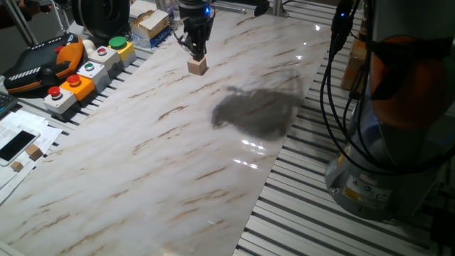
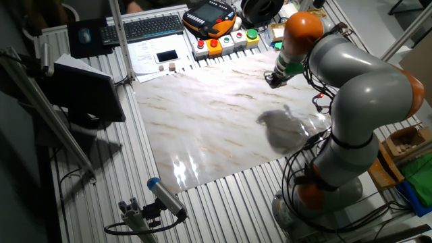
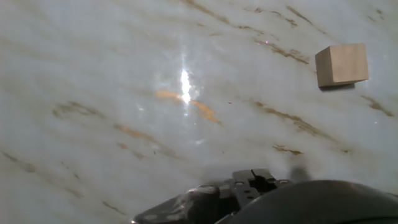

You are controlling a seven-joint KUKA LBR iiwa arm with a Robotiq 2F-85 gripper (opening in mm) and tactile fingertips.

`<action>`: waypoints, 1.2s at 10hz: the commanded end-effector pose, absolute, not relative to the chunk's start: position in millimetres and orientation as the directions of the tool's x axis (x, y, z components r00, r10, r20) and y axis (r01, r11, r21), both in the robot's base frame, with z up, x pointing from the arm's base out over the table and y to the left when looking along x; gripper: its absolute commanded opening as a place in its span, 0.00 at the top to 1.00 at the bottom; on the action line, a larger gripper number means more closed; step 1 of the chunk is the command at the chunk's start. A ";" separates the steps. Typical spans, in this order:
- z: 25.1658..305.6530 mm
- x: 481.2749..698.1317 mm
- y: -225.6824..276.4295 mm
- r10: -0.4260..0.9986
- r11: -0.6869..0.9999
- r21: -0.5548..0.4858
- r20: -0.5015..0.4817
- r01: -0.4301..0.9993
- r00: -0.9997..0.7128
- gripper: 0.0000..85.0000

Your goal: Pick up the small block on the left and move it to the right

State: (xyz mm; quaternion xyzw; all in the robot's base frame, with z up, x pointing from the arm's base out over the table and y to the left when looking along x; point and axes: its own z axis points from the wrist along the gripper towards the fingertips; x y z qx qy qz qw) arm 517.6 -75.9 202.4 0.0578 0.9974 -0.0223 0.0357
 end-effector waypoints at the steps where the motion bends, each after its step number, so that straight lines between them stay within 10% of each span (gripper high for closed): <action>1: 199.7 518.8 -79.4 0.118 0.992 -0.041 -0.077 0.122 -0.990 0.99; 12: 177.7 535.8 -144.7 0.121 0.992 -0.015 -0.029 0.122 -0.992 0.99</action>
